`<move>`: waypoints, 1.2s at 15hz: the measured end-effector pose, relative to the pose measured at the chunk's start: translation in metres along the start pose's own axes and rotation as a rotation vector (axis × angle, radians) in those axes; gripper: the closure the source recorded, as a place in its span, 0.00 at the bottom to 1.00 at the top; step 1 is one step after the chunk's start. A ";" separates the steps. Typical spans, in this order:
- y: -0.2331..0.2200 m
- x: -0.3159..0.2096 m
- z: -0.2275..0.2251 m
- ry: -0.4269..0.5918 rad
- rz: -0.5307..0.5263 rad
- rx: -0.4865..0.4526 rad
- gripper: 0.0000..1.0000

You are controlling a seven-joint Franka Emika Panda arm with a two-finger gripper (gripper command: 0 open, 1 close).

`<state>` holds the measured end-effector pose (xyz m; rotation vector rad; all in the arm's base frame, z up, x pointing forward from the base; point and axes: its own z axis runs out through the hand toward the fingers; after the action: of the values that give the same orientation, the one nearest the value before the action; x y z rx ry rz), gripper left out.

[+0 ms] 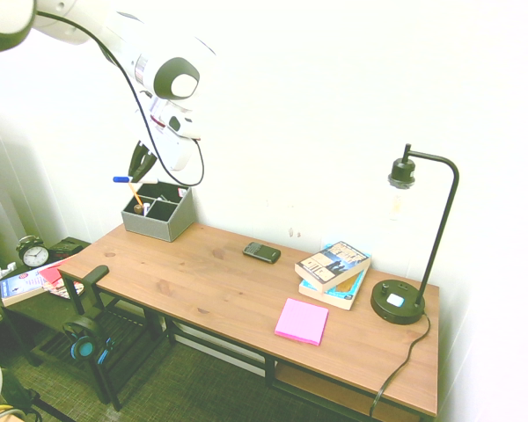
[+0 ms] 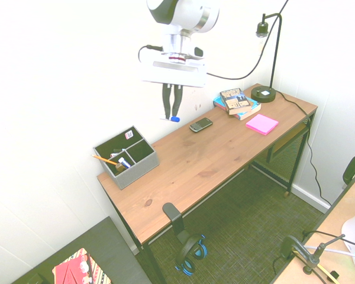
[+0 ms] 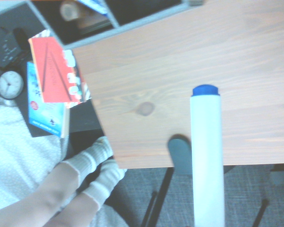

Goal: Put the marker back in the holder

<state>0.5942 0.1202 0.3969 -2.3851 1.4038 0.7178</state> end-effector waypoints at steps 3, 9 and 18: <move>-0.041 0.015 0.032 -0.040 0.132 -0.017 1.00; -0.069 0.051 0.071 -0.140 0.267 0.033 1.00; -0.078 0.098 0.122 -0.193 0.292 0.111 1.00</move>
<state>0.6683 0.1442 0.2406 -1.9899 1.6771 0.8897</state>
